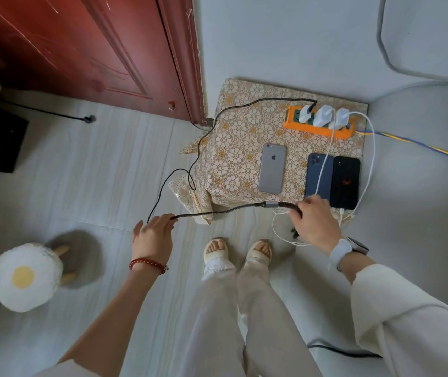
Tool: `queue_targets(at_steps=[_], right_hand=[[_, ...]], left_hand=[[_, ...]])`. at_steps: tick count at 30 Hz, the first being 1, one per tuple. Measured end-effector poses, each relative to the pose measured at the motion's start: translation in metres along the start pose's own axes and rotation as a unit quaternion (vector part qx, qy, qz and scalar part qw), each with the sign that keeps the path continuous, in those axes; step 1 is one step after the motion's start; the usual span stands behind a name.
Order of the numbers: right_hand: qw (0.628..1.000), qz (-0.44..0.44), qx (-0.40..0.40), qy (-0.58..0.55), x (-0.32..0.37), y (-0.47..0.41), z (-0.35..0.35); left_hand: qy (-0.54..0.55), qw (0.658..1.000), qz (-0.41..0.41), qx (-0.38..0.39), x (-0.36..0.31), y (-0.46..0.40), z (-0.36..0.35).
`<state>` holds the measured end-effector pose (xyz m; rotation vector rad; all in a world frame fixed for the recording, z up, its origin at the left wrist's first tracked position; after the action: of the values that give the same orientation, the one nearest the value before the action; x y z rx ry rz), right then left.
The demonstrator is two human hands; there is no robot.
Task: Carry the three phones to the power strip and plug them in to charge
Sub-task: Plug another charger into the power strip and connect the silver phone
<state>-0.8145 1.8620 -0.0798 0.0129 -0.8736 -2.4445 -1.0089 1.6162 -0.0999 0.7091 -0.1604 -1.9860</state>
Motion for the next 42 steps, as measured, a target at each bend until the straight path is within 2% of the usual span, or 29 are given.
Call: queue_targets(at_steps=[2, 3, 4, 5, 6, 8, 9, 10, 11, 12, 17, 18, 21, 25, 27, 29, 31, 36, 38, 42], right_hand=[[0.998, -0.063, 0.016, 0.011, 0.001, -0.001, 0.0], [0.995, -0.085, 0.036, -0.027, 0.004, -0.003, 0.0], [0.986, -0.104, 0.046, -0.12, 0.007, -0.005, 0.001], [0.951, -0.135, 0.054, -0.272, 0.011, -0.006, 0.002], [0.876, -0.172, 0.062, -0.447, 0.013, -0.007, 0.003], [0.67, -0.202, 0.057, -0.712, 0.015, -0.009, 0.009], [0.569, -0.204, 0.049, -0.795, 0.016, -0.01, 0.012], [0.491, -0.2, 0.037, -0.847, 0.015, -0.011, 0.015], [0.451, -0.196, 0.023, -0.87, 0.015, -0.013, 0.016], [0.445, -0.194, 0.01, -0.874, 0.015, -0.014, 0.016], [0.535, -0.183, 0.01, -0.825, 0.02, -0.015, 0.014], [0.546, -0.185, 0.014, -0.817, 0.02, -0.015, 0.015], [0.547, -0.177, 0.036, -0.818, 0.021, -0.013, 0.018], [0.608, -0.112, 0.073, -0.783, 0.032, -0.007, 0.02], [0.649, -0.078, 0.101, -0.75, 0.041, -0.002, 0.017], [0.693, -0.05, 0.115, -0.71, 0.051, 0.005, 0.011], [0.726, -0.03, 0.125, -0.676, 0.059, 0.012, 0.004], [0.777, -0.02, 0.132, -0.616, 0.075, 0.021, -0.007], [0.811, -0.012, 0.117, -0.573, 0.077, 0.021, -0.009], [0.845, -0.009, 0.114, -0.523, 0.077, 0.021, -0.011]], left_hand=[[-0.007, 0.999, -0.032, 0.014, 0.0, 0.001, -0.004], [-0.012, 0.999, -0.045, 0.019, -0.002, 0.002, -0.007], [-0.02, 0.998, -0.054, 0.027, -0.002, 0.002, -0.01], [-0.028, 0.997, -0.059, 0.039, -0.002, 0.004, -0.013], [-0.039, 0.996, -0.057, 0.054, 0.0, 0.004, -0.016], [-0.072, 0.992, -0.043, 0.091, 0.005, 0.007, -0.021], [-0.091, 0.989, -0.041, 0.108, 0.007, 0.009, -0.023], [-0.108, 0.986, -0.043, 0.122, 0.011, 0.01, -0.025], [-0.12, 0.983, -0.046, 0.133, 0.013, 0.011, -0.026], [-0.13, 0.98, -0.048, 0.139, 0.015, 0.011, -0.027], [-0.169, 0.974, -0.032, 0.147, 0.02, 0.005, -0.03], [-0.178, 0.972, -0.029, 0.151, 0.021, 0.003, -0.029], [-0.195, 0.965, -0.018, 0.173, 0.024, 0.001, -0.029], [-0.163, 0.961, 0.031, 0.221, 0.021, -0.004, -0.031], [-0.09, 0.971, 0.031, 0.22, 0.008, -0.009, -0.03], [0.036, 0.979, 0.034, 0.198, -0.017, -0.016, -0.025], [0.155, 0.971, 0.026, 0.178, -0.049, -0.022, -0.016], [0.382, 0.901, -0.009, 0.203, -0.111, -0.032, 0.002], [0.436, 0.877, -0.001, 0.201, -0.12, -0.035, 0.002], [0.486, 0.852, 0.054, 0.186, -0.116, -0.037, -0.004]])
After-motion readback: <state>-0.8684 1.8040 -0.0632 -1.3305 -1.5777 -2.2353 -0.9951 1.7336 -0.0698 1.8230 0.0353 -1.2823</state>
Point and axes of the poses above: each hand's wrist, its own y-axis away from the middle knuckle, its own z-axis out of the back of the hand, x = y × z, the point moved 1 cm from there along -y, towards the middle knuckle, and after that the axes turned 1 degree about -y, right-handed, at the moved point
